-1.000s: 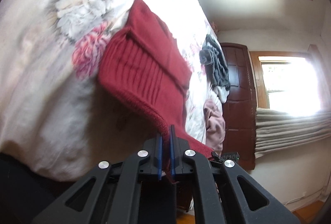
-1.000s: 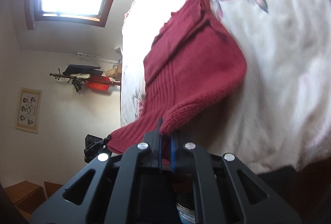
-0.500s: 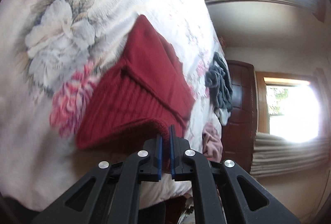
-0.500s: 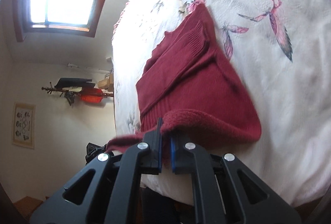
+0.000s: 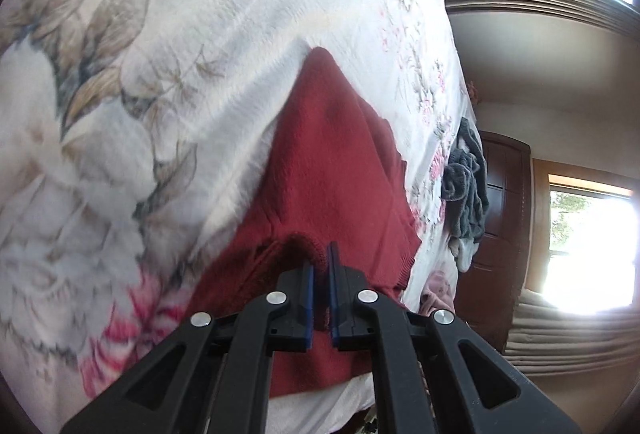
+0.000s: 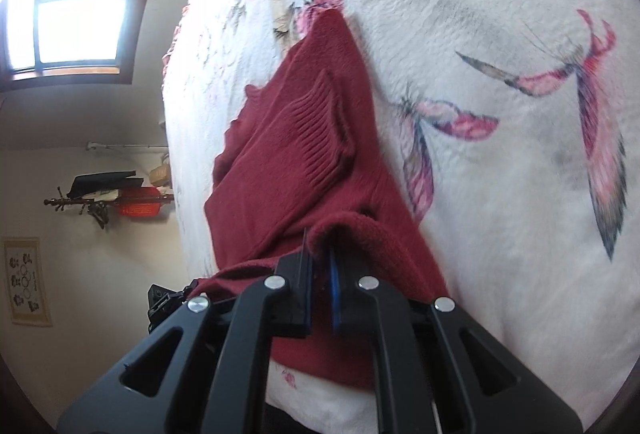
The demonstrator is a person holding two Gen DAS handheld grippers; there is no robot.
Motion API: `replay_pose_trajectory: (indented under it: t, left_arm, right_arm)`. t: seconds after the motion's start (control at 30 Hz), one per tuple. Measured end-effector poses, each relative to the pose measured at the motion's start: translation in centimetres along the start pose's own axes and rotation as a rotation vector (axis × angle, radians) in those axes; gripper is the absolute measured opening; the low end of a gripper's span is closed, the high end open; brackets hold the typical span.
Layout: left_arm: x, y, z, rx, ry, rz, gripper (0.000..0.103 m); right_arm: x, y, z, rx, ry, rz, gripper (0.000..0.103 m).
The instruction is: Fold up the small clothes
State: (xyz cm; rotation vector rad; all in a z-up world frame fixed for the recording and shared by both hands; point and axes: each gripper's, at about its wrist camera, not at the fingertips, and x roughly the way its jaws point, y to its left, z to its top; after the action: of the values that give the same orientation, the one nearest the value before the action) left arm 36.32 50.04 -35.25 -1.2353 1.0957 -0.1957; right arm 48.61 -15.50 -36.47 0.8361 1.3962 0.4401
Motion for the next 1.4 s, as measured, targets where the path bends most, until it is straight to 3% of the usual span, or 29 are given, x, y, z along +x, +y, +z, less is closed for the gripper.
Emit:
replay_pose_trajectory:
  t: [0.03,0.1,0.13,0.17,0.2,0.3,0.47,0.67,0.83,0.87,0.9,1.0,1.4]
  left_arm:
    - [0.3,0.2,0.4,-0.005,0.004,-0.006,0.009]
    - [0.6,0.7,0.9,-0.011,0.002,-0.025,0.023]
    - [0.4,0.8,1.0,-0.009,0.0,-0.038,0.03]
    - [0.1,0.7,1.0,0.003,-0.015,-0.044,0.046]
    - [-0.4,0.5,1.0,0.032,-0.036,-0.049,0.053]
    - [-1.4,-0.5,0.6,0.142,-0.046,-0.033,0.059]
    - [-0.8,-2.2,0.1,0.309,-0.014,0.125,0.063]
    - [2.0,-2.9,-0.3,0.417,0.049,0.261,0.068]
    - [3.5,-4.1,-1.1,0.525,0.078,0.347,0.065]
    - [3.7,-4.2,-1.2,0.533,0.082,0.354,0.049]
    - [4.0,-4.3,-1.3,0.536,0.085,0.37,0.021]
    - [3.6,-4.7,-2.1,0.583,0.038,0.408,0.011]
    - [-3.3,-11.1,-4.9,0.725,-0.128,0.263,0.007]
  right_arm:
    - [0.2,-0.2,0.4,0.006,-0.005,-0.015,0.014]
    - [0.3,-0.4,1.1,0.001,-0.013,-0.036,0.036]
    - [0.1,-0.3,1.4,-0.012,-0.017,-0.028,0.037]
    - [-0.2,-0.2,1.6,-0.03,-0.026,-0.022,0.038]
    - [-0.8,0.0,1.6,-0.055,-0.04,-0.016,0.04]
    - [-1.4,0.8,1.5,-0.143,-0.056,-0.071,0.041]
    - [0.2,1.2,0.9,-0.28,-0.022,-0.216,0.041]
    - [2.1,0.6,0.6,-0.295,-0.007,-0.236,0.042]
    - [2.7,1.0,0.1,-0.339,-0.003,-0.268,0.041]
    - [2.8,1.2,0.1,-0.35,-0.004,-0.273,0.03]
    - [3.1,1.4,0.0,-0.361,0.004,-0.279,0.014]
    - [2.7,2.2,-0.8,-0.421,-0.027,-0.314,0.006]
    - [-2.1,7.2,-3.0,-0.557,-0.161,-0.288,0.005]
